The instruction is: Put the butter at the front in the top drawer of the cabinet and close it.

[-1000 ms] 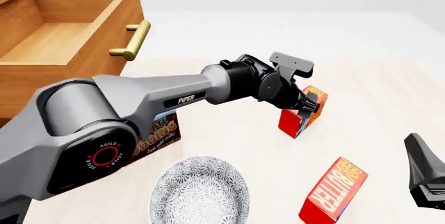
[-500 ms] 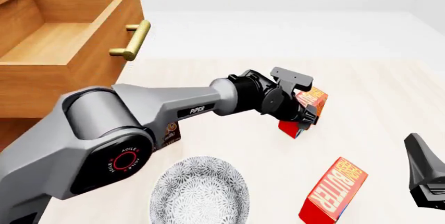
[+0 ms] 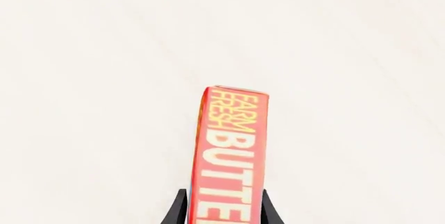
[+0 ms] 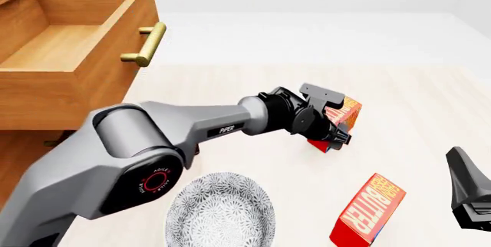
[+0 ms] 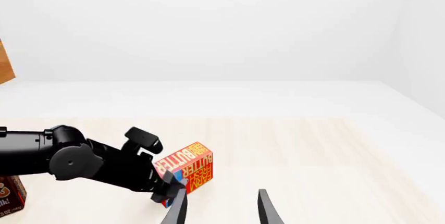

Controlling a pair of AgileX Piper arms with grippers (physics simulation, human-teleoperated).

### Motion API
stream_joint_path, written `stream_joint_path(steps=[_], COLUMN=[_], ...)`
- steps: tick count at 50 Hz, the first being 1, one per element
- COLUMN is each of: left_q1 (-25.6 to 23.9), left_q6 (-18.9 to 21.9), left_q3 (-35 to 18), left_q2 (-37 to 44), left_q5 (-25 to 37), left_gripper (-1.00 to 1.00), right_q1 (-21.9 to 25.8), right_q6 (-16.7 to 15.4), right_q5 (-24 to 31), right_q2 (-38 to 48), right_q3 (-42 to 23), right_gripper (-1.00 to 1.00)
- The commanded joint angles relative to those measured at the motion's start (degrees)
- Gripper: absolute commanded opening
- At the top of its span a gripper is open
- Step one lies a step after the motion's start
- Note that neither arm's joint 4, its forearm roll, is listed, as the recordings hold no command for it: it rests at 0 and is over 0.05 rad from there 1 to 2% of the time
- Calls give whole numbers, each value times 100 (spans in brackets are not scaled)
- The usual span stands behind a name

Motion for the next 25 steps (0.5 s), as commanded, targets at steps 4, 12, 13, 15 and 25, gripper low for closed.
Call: stream_joint_path(steps=[4,12,13,15,25], left_q1=[-36,-65,-53,-33,-38], left_q6=[-3,110,128,187,201], left_q3=[-197,-195,-192,-142,160], left_q2=[228,88,49,-80,-514], left_q5=[75,176,205,232,180], left_gripper=[-100,-100,-100,-100,-100], right_q1=[1,0,0,0,1], right_q6=[-5,-6,-7,-5,-5], right_q5=[11,11,11,11,11], right_q2=[-13,-13,-12,-11,-13], right_q3=[-2,-2,-2,-2,-2], right_gripper=[100,100,100,100,100])
